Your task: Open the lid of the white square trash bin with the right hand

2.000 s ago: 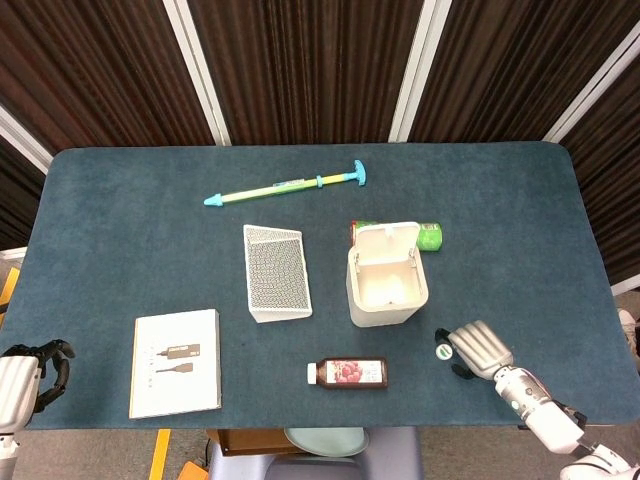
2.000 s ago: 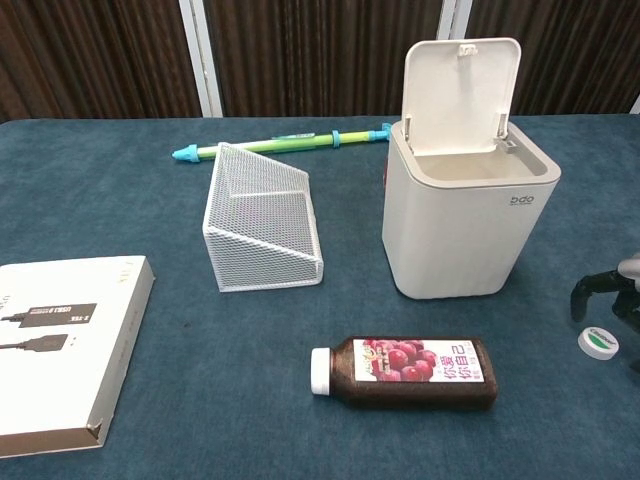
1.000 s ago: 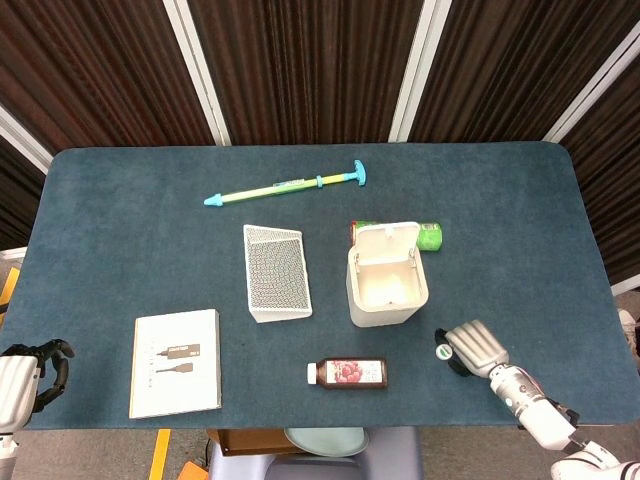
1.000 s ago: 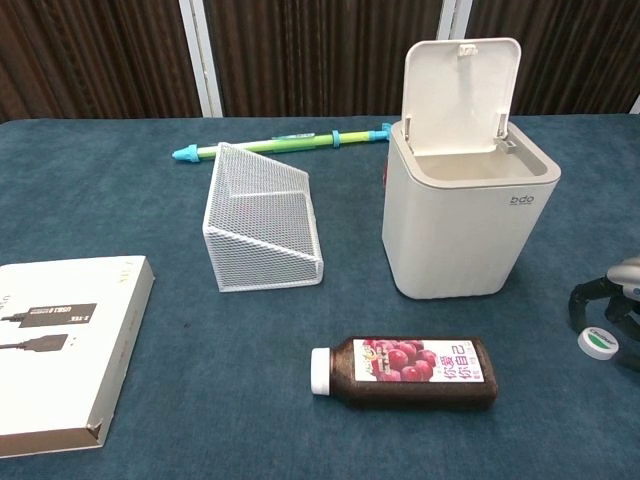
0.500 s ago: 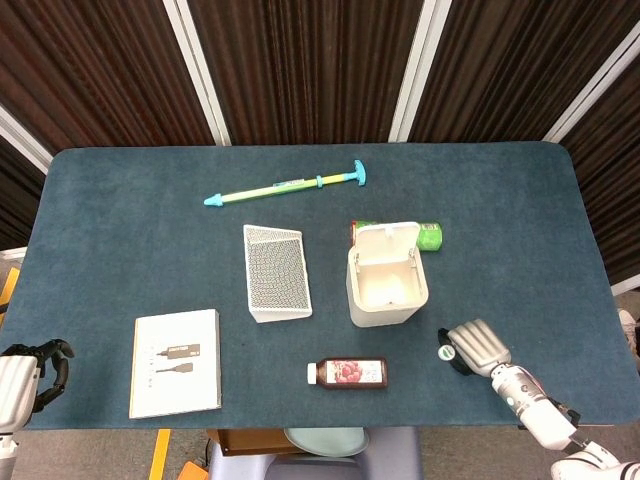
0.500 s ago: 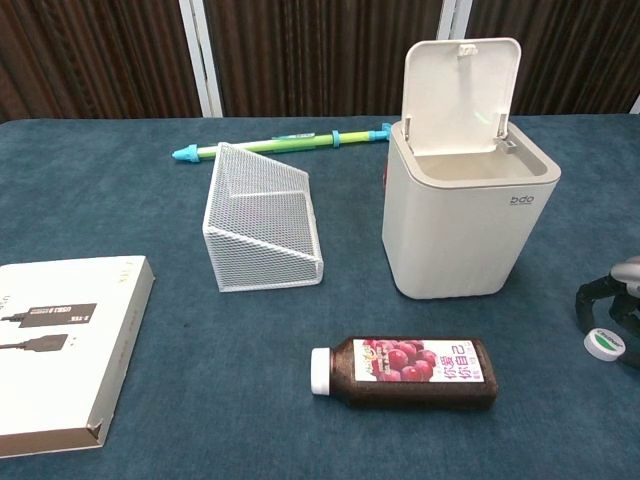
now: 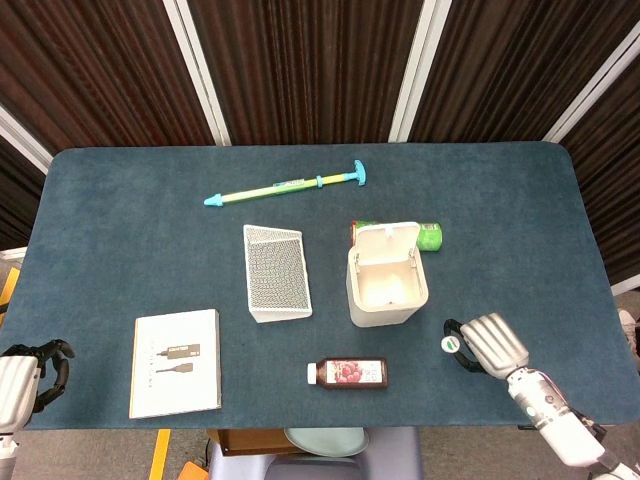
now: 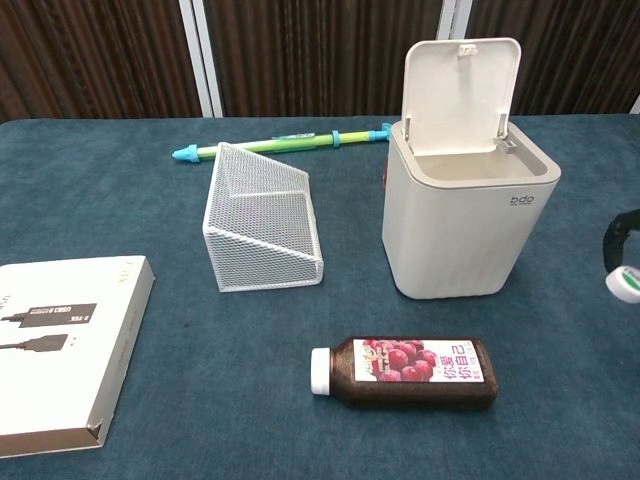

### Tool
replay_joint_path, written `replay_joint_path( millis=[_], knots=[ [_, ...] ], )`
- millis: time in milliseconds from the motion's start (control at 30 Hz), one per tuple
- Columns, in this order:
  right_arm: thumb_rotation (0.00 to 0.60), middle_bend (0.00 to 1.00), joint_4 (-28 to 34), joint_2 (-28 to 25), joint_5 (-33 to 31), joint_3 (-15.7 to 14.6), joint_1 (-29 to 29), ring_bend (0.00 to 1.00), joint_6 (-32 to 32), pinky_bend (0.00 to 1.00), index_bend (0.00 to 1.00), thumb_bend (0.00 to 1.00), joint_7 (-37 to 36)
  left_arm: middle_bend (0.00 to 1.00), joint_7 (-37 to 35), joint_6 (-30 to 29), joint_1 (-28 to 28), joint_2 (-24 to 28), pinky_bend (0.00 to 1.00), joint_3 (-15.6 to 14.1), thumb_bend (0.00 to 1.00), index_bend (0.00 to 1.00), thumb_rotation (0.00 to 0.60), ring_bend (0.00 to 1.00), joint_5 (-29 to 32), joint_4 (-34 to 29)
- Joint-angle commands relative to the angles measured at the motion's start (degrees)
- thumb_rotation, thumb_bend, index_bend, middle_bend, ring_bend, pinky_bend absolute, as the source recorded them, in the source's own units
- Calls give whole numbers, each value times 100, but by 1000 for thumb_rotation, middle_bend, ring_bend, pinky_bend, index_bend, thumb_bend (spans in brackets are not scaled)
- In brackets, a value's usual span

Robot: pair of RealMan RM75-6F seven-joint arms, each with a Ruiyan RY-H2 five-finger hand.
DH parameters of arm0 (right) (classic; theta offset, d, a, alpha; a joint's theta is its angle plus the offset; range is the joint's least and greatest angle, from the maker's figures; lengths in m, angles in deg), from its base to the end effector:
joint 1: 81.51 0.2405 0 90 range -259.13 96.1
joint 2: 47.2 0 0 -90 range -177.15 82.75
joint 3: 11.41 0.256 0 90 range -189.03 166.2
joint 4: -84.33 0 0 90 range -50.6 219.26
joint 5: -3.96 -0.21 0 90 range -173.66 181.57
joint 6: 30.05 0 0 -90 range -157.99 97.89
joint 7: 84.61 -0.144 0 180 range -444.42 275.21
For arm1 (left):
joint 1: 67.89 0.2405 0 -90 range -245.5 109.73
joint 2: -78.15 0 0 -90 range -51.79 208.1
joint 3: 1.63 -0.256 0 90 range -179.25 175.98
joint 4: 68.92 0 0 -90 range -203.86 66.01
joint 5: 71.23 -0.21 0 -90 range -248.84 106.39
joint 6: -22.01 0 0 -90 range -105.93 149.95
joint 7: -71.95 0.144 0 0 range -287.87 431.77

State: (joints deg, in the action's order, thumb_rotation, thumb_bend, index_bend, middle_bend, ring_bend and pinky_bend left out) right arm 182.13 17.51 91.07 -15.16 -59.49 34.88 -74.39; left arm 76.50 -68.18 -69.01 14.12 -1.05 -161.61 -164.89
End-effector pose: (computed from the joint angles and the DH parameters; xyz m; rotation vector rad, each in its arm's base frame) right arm -0.2569 -0.2251 0.0862 1.9128 -0.9040 0.7483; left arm -0.2974 0.1519 0.1567 -1.3906 -0.8630 -0.9152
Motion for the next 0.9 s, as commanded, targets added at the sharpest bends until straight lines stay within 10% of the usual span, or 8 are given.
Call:
replay_joint_path(
  millis=[33,233,533,900],
  knots=[
    [600,890,797,-606,310,71,-195,915,538,1000,633,456,9,635,14,7,-4,-5,516,-3,576,520,600,671,-3,-2],
    [600,891,1154,-808,260,253,-132,916,590,1000,619,456,49,636,29,14,-6,-10,516,-4,577,520,600,672,0,2],
    [600,891,1205,72,-1425,1421,849,916,6,1000,599,456,1371,636,37,14,0,4,516,15,577,520,600,671,53,11],
    [600,891,870,866,-2512,1744,1379,916,-2,1000,482,456,2256,637,11,-24,22,36,516,26,576,521,600,671,65,-8]
  ],
)
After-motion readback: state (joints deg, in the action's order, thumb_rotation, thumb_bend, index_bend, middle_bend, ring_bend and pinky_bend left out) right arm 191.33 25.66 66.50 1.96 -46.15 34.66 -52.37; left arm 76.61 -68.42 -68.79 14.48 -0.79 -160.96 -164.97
